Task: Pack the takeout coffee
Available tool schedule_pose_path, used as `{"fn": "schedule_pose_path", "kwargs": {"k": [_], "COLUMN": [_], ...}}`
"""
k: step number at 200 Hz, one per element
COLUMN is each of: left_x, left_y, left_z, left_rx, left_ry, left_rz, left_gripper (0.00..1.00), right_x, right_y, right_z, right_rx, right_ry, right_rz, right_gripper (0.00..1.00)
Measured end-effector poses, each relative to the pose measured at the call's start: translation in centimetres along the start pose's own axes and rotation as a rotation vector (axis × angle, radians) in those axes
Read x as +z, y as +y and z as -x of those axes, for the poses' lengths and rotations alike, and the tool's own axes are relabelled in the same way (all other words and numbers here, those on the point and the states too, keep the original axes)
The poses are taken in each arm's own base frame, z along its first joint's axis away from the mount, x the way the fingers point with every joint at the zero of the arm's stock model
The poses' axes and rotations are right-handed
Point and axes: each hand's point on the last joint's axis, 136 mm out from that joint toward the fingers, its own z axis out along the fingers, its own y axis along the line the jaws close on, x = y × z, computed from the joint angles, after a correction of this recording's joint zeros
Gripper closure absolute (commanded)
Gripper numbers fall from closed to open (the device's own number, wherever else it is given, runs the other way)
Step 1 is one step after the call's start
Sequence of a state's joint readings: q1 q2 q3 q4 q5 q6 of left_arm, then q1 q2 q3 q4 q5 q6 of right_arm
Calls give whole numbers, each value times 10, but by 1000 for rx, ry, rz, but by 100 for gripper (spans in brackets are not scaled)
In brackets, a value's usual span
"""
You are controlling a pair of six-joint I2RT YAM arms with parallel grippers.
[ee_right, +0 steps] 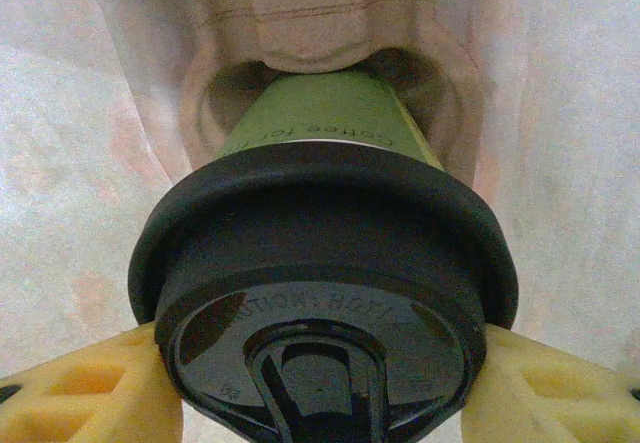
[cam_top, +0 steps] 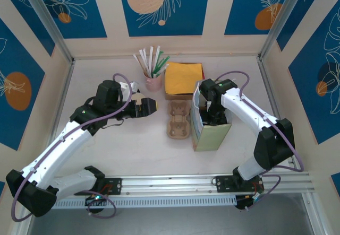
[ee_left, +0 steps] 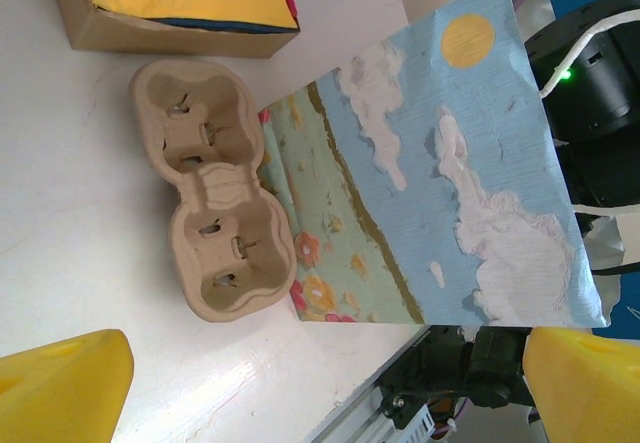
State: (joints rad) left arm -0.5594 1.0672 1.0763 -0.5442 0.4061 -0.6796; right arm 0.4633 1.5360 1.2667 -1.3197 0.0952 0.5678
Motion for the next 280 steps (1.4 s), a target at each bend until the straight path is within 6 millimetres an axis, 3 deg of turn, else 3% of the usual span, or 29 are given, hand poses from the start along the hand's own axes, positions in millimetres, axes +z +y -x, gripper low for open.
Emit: {"fn": "schedule_pose_path", "kwargs": {"k": [123, 280], "left_x": [-4, -5], "left_y": [17, 18], "left_z": [2, 2], "left_rx": [-21, -22], "left_ry": [-20, -21], "left_rz": [104, 105], "left_gripper": [0, 0], "right_x": [0, 2], "right_y": [0, 0], "right_z": [0, 0], "right_rx": [-2, -1], "right_ry": [0, 5], "right_rz": [0, 0], "right_gripper": [43, 43]}}
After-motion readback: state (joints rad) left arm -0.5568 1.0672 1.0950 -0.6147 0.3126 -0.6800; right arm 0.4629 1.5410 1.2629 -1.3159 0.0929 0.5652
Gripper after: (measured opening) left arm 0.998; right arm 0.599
